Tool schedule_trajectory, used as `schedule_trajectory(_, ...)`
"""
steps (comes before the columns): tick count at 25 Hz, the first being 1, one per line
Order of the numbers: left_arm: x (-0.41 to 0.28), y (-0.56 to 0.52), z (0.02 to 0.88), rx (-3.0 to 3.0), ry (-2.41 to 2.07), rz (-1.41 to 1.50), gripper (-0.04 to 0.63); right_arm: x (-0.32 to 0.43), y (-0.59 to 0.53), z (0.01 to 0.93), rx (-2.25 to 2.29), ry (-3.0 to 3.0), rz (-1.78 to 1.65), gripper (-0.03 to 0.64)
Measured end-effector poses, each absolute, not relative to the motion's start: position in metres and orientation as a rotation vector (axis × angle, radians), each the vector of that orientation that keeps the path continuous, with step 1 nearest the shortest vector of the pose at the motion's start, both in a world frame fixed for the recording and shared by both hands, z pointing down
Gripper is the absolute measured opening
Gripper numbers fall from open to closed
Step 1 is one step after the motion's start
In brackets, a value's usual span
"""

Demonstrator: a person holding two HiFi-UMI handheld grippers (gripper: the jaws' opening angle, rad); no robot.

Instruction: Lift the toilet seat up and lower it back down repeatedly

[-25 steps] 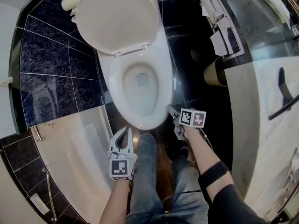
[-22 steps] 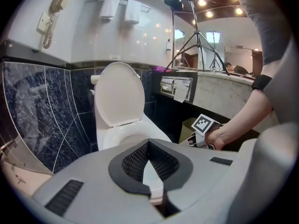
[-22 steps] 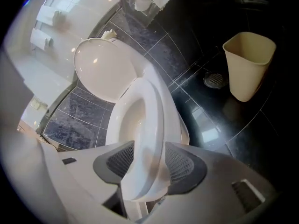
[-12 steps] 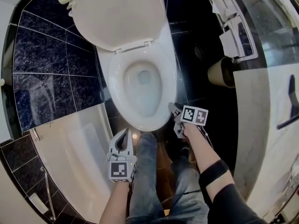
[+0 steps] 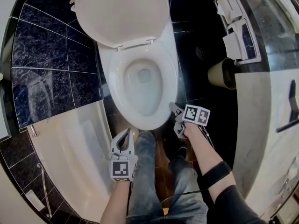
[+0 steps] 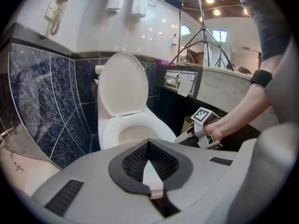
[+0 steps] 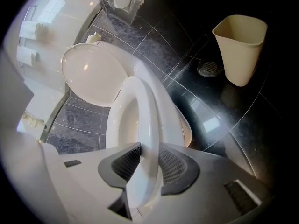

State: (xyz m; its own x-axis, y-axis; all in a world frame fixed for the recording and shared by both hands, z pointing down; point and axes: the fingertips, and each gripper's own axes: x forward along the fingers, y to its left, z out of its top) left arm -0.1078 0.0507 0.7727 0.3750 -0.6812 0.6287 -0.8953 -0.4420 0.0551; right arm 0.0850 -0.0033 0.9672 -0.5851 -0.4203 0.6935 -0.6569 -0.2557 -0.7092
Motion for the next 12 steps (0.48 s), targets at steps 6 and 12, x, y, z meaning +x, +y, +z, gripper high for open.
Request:
schedule_trajectory(6, -0.109, 0.071, 0.783, 2.209, -1.348, 0.781, -0.008, 0.086, -0.005, 0.939, 1.294, -1.780, 1.951, 0.130)
schedule_trajectory(12, -0.116, 0.107, 0.804, 2.111, -1.291, 0.857, -0.008, 0.086, -0.013, 0.887, 1.269, -1.774, 1.977, 0.127)
